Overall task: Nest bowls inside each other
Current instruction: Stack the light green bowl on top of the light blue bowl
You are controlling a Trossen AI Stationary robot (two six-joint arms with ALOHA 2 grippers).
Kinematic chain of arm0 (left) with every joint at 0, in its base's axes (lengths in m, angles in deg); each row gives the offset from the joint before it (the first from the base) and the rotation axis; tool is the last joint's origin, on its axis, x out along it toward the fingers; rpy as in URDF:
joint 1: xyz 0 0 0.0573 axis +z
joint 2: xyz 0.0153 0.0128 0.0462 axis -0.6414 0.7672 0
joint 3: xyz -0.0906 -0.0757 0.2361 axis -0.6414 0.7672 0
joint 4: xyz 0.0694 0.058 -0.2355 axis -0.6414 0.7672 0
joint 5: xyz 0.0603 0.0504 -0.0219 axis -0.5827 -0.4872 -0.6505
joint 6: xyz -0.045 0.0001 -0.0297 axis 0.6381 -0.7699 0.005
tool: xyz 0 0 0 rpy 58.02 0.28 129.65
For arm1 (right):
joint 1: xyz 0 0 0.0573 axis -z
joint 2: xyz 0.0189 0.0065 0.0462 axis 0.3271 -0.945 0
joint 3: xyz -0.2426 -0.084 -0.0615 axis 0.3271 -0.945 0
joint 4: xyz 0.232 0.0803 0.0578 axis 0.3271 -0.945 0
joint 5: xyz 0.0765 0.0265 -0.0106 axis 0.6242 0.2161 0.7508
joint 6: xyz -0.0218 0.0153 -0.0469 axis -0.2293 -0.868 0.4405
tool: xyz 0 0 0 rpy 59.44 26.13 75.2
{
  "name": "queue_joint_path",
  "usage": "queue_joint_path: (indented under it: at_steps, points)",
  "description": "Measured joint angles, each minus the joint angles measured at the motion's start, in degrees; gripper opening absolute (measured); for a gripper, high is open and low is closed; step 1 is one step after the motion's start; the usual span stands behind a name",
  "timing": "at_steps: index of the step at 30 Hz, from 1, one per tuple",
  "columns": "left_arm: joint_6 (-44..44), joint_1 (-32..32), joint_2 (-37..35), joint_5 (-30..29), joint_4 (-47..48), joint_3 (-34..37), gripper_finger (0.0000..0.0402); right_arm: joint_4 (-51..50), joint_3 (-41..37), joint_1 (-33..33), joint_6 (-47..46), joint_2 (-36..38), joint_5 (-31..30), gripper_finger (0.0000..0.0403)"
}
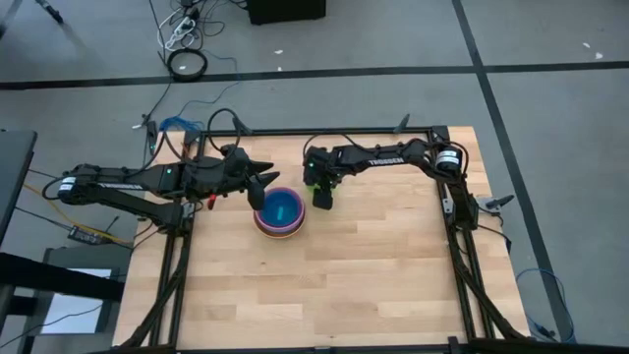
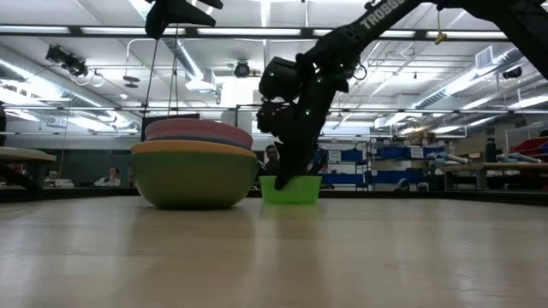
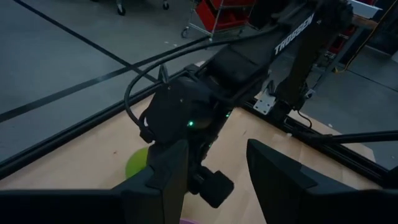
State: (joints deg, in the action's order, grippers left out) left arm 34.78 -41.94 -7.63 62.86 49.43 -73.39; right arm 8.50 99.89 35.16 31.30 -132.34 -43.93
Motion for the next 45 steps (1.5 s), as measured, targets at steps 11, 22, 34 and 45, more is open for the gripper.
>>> queue_joint_path:
  at_steps: [11,22,34,45]
  points:
    - [0.0,0.0,0.0,0.0,-0.3,0.0,0.0173,2.3,-3.2,0.7,-0.8,0.0,1.2,0.0057]
    - [0.0,0.0,0.0,0.0,-0.3,0.0,0.0173,-5.3,2.4,-2.4,2.3,0.0,-3.6,0.0001]
    - [0.0,0.0,0.0,0.0,-0.3,0.0,0.0173,-13.7,20.8,-11.0,5.7,0.0,-8.5,0.0000]
    - [0.0,0.0,0.0,0.0,-0.3,0.0,0.0173,-5.8,21.7,-17.9,5.6,0.0,2.4,0.0036]
